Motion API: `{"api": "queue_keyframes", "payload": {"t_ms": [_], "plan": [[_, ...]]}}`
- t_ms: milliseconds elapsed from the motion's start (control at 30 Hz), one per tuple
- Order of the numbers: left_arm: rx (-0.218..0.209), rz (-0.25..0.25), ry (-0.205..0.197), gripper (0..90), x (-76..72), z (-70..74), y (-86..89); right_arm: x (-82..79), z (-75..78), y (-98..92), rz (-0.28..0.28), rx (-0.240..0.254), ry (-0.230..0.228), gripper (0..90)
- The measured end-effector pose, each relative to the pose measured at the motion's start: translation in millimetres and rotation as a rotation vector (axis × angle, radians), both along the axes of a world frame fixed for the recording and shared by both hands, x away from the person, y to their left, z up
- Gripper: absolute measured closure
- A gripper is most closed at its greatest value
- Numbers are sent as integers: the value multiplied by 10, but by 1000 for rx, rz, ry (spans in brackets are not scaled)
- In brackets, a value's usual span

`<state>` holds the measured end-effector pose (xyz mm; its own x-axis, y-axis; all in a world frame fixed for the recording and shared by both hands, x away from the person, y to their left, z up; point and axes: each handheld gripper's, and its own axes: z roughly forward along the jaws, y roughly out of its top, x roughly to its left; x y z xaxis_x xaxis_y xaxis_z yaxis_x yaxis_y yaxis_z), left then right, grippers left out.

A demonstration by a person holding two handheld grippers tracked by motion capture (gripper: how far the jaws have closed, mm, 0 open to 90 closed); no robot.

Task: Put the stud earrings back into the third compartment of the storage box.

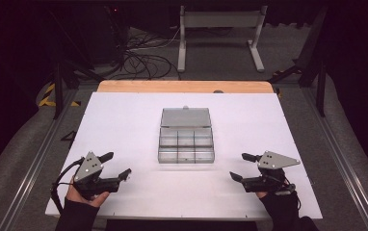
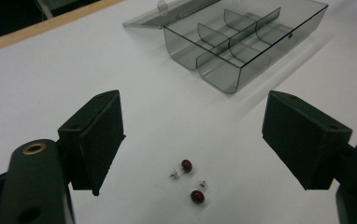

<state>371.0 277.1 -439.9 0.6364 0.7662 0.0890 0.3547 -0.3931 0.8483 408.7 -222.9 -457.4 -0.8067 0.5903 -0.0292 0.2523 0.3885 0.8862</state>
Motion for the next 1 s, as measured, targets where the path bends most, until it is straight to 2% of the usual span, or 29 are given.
{"api": "queue_keyframes", "payload": {"t_ms": [33,167,300,333,400,533,600,700,1000], "plan": [[0,0,0,212,0,0,0,0,-2,2,0,0,1,219],[26,0,62,232,82,-31,-15,1,-5,8,3,-3,2,220],[57,23,121,267,159,-83,-28,4,-9,12,5,-7,4,220],[57,23,121,273,159,-83,-28,6,-10,12,6,-10,2,220],[63,41,154,283,207,-114,-31,5,-9,13,7,-9,2,220],[67,58,184,310,255,-157,-39,6,-12,15,9,-9,4,220],[71,68,218,323,305,-210,-43,12,-20,21,13,-14,11,221],[67,72,234,344,329,-235,-42,14,-24,24,16,-15,14,221],[122,52,269,403,387,-333,-90,25,-35,22,28,-12,24,221]]}}
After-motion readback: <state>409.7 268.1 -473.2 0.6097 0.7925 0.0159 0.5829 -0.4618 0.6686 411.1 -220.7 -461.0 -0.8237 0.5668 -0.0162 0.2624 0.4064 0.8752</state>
